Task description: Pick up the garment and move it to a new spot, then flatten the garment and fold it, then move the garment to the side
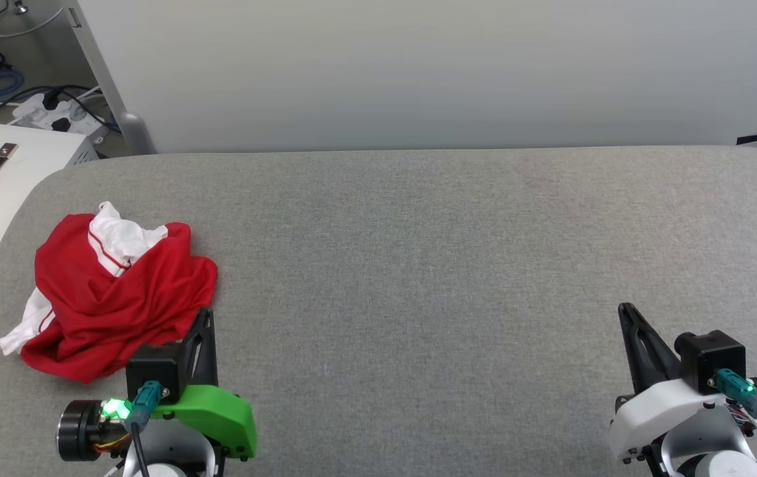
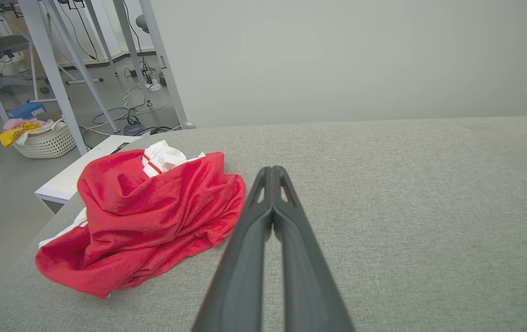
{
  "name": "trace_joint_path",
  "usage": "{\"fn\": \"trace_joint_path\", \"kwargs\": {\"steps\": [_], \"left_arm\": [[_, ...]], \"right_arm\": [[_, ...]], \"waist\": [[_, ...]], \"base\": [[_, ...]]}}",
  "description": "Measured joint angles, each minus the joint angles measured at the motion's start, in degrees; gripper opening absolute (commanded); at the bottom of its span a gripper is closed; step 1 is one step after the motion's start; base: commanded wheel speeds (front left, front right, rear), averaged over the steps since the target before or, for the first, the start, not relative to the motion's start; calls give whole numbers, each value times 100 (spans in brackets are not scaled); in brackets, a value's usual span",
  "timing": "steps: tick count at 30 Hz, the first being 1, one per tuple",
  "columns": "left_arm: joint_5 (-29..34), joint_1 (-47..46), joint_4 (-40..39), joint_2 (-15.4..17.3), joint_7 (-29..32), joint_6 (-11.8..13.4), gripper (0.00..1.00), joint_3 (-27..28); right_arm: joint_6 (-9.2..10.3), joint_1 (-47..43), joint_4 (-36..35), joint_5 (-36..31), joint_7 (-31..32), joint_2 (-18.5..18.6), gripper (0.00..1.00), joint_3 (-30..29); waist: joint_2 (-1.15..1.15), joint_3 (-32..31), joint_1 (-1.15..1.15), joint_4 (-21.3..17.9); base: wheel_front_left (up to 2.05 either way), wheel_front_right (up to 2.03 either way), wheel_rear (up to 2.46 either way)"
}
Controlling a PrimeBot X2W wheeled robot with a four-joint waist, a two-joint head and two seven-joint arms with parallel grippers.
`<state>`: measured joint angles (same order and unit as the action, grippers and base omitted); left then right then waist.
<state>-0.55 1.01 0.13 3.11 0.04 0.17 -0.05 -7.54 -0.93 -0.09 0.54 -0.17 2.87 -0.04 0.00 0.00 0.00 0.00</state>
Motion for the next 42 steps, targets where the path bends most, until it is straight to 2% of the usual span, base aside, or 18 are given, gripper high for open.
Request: {"fn": "trace_joint_path", "kwargs": {"steps": [20, 21, 42], "left_arm": [[0, 0, 0, 0, 0, 0, 0, 0], [-2, 2, 0, 0, 0, 0, 100, -1], [-3, 8, -43, 1, -186, 115, 100, -96]], "right_arm": [[0, 1, 0, 0, 0, 0, 0, 0], [0, -1, 0, 3, 0, 0, 100, 0], [0, -5, -107, 232, -168, -1, 100, -130]], "waist": [[0, 0, 0, 0], [0, 0, 0, 0], [0, 18, 0, 6]], "base": [[0, 0, 0], [0, 0, 0], [0, 0, 0]]}}
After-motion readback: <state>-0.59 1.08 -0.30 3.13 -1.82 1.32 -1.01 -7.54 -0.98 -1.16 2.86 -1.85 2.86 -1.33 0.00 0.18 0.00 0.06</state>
